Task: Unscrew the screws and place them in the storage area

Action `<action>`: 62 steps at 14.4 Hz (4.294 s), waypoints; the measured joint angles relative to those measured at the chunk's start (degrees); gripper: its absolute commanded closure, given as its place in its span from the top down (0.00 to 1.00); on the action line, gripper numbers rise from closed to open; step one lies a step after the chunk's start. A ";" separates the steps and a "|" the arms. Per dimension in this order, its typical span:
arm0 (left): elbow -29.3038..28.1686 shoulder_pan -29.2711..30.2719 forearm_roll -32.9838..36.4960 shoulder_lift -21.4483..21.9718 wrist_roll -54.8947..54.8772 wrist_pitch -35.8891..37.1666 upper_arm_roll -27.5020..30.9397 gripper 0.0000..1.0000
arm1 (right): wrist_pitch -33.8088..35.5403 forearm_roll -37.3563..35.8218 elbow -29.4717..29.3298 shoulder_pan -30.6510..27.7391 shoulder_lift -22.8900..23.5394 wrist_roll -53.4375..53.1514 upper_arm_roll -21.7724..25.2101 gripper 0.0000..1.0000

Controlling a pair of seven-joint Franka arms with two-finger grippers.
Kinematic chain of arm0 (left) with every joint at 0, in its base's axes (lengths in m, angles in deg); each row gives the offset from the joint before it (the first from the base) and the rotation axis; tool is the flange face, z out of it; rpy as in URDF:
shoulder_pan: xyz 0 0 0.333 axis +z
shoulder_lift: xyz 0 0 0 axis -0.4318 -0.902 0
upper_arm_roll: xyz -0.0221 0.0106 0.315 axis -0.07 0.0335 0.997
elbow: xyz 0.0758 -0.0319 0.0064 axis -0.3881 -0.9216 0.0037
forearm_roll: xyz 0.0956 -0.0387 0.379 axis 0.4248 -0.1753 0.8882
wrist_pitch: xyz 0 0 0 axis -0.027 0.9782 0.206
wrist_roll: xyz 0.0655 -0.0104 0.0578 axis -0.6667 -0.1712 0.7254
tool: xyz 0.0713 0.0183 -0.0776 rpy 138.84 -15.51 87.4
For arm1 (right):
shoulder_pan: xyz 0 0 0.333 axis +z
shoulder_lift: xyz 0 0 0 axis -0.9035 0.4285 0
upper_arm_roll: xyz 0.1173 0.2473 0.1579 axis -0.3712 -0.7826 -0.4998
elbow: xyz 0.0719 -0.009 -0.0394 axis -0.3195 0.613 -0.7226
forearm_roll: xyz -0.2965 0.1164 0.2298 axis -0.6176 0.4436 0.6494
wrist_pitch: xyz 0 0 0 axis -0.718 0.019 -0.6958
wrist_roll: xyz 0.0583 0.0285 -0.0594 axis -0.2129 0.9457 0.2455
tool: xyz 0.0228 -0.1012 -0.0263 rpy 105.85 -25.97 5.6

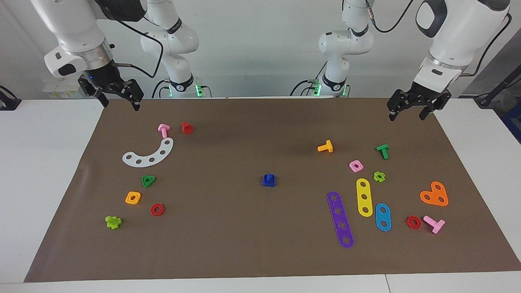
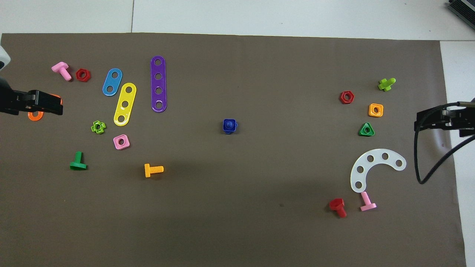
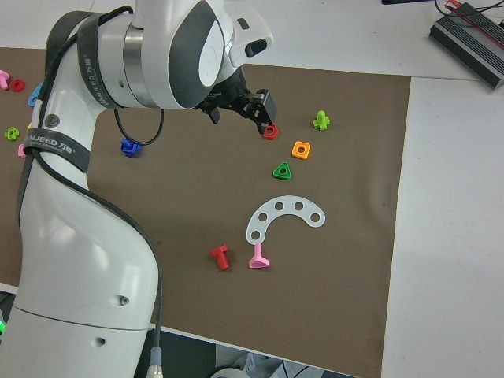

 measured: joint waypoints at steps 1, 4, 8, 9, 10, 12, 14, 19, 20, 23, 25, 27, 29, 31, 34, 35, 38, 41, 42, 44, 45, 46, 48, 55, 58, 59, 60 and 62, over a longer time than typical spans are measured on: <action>0.00 0.00 0.00 0.00 0.00 0.00 0.00 1.00 | 0.00 0.00 0.00 0.00 0.00 0.00 0.00 1.00; -0.04 0.00 0.00 0.00 0.00 0.02 -0.01 1.00 | 0.00 0.00 0.00 0.00 0.00 0.00 0.00 1.00; -0.23 -0.17 0.00 0.01 -0.13 0.09 -0.13 1.00 | 0.00 0.00 0.00 0.00 0.00 0.00 0.00 1.00; -0.37 -0.39 0.00 0.03 -0.14 0.10 -0.14 1.00 | 0.00 0.00 0.00 0.00 0.00 0.00 0.00 1.00; -0.61 -0.58 -0.10 0.09 -0.14 0.10 -0.21 1.00 | 0.00 0.00 0.00 0.00 0.00 0.00 0.00 1.00; -1.28 -0.99 -0.58 0.22 -0.14 0.09 -0.65 1.00 | 0.00 0.00 0.00 0.00 0.00 0.00 0.00 1.00; -2.23 -3.06 -0.87 0.35 0.62 0.06 -0.96 1.00 | 0.00 0.00 0.00 0.00 0.00 0.00 0.00 1.00; -5.13 -13.05 -1.07 -0.77 12.57 -4.67 -1.48 1.00 | 0.00 0.00 0.00 0.00 0.00 0.00 0.00 1.00; -5.30 -14.70 -1.10 -1.67 13.96 -5.63 -1.52 1.00 | 0.00 0.00 0.00 0.00 0.00 0.00 0.00 1.00; -5.25 -18.98 -2.25 -5.35 17.52 -9.78 -1.53 1.00 | 0.00 0.00 0.00 0.00 0.00 0.00 0.00 1.00; -5.04 -21.71 -3.92 -8.07 20.35 -14.10 -1.56 1.00 | 0.00 0.00 0.00 0.00 0.00 0.00 0.00 1.00; -4.91 -23.90 -5.53 -10.19 21.87 -17.35 -1.50 1.00 | 0.00 0.00 0.00 0.00 0.00 0.00 0.00 1.00; -3.77 -26.38 -5.77 -13.22 24.19 -19.11 -1.47 0.99 | 0.00 0.00 0.00 0.00 0.00 0.00 0.00 1.00; -0.62 -28.19 -5.76 -17.87 25.41 -20.12 -1.36 0.97 | 0.00 0.00 0.00 0.00 0.00 0.00 0.00 1.00; 3.09 -29.73 -5.07 -24.88 26.21 -24.02 -1.21 0.97 | 0.00 0.00 0.00 0.00 0.00 0.00 0.00 1.00; 3.63 -30.04 -4.54 -26.61 26.29 -25.33 -1.22 0.97 | 0.00 0.00 0.00 0.00 0.00 0.00 0.00 1.00; 3.94 -30.87 -3.01 -29.42 26.31 -29.43 -1.22 0.95 | 0.00 0.00 0.00 0.00 0.00 0.00 0.00 1.00; 2.69 -32.22 -2.58 -29.89 26.32 -30.88 -1.21 0.93 | 0.00 0.00 0.00 0.00 0.00 0.00 0.00 1.00; 2.14 -32.54 -2.51 -30.00 26.34 -31.53 -1.18 0.93 | 0.00 0.00 0.00 0.00 0.00 0.00 0.00 1.00; 1.37 -32.82 -1.72 -30.15 26.34 -32.24 -1.17 0.93 | 0.00 0.00 0.00 0.00 0.00 0.00 0.00 1.00; 0.94 -32.87 -0.78 -30.16 26.34 -32.45 -1.18 0.93 | 0.00 0.00 0.00 0.00 0.00 0.00 0.00 1.00; 0.36 -32.88 -0.09 -30.18 26.34 -32.83 -1.18 0.93 | 0.00 0.00 0.00 0.00 0.00 0.00 0.00 1.00; -0.41 -32.88 0.34 -30.19 26.34 -33.87 -1.11 0.92 | 0.00 0.00 0.00 0.00 0.00 0.00 0.00 1.00; -2.20 -32.88 0.92 -30.73 26.33 -35.73 -1.11 0.86 | 0.00 0.00 0.00 0.00 0.00 0.00 0.00 1.00; -2.20 -32.89 1.24 -30.77 26.33 -35.78 -1.12 0.82 | 0.00 0.00 0.00 0.00 0.00 0.00 0.00 1.00; -2.21 -32.89 1.29 -30.77 26.33 -35.78 -1.12 0.80 | 0.00 0.00 0.00 0.00 0.00 0.00 0.00 1.00; -2.21 -32.89 1.32 -30.77 26.33 -35.78 -1.12 0.78 | 0.00 0.00 0.00 0.00 0.00 0.00 0.00 1.00; -2.23 -32.90 1.36 -30.77 26.33 -35.78 -1.12 0.73 | 0.00 0.00 0.00 0.00 0.00 0.00 0.00 1.00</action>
